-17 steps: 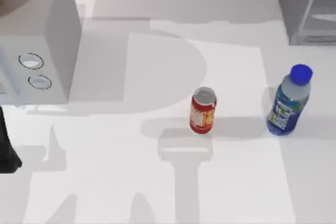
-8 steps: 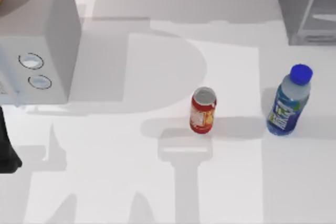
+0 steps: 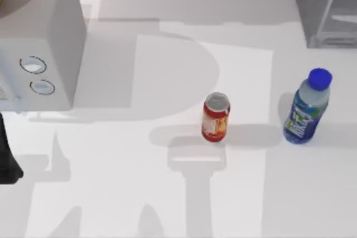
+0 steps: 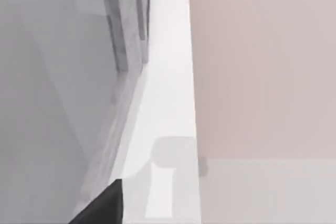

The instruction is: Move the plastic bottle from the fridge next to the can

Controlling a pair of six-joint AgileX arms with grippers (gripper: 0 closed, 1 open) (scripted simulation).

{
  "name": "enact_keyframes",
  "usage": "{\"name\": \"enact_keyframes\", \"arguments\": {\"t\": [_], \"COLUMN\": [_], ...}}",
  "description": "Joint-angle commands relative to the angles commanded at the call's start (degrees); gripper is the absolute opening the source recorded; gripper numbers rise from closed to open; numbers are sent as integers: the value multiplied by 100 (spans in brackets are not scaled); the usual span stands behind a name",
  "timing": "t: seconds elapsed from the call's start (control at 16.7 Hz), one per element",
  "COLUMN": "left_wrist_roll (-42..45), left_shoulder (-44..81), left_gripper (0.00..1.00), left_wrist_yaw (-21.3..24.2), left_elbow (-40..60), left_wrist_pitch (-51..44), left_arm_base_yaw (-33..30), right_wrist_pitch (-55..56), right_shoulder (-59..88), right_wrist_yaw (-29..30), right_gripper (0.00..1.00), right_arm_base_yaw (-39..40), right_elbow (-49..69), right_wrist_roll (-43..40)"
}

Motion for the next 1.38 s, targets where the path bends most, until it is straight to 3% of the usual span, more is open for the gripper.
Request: {"name": "enact_keyframes", "arguments": {"t": [0.24,0.36,0.6,0.78,1.02,1.2,1.38], "left_wrist_roll": [0,0,0,0,0,0,0], "left_shoulder": [0,0,0,0,0,0,0], "left_gripper": [100,100,100,100,100,100,100], "left_wrist_yaw": [0,0,0,0,0,0,0], "left_elbow": [0,0,0,0,0,0,0], "left_wrist_pitch": [0,0,0,0,0,0,0], "left_arm_base_yaw": [0,0,0,0,0,0,0], "right_wrist_pitch": [82,258,623,985,1486,1763,1849], "right_shoulder": [-72,-144,-333,-592,-918,-1131,-1190], "right_wrist_yaw": [56,362,1347,1975,3287,3984,4185], "right_gripper": [100,100,100,100,100,100,100], "right_arm_base_yaw": [-9,289,1411,2657,4311,5002,5199], "right_elbow": [-101,-199,-606,-789,-1039,-1481,-1693], "right_wrist_roll": [61,330,1189,1639,2675,3302,3520]}}
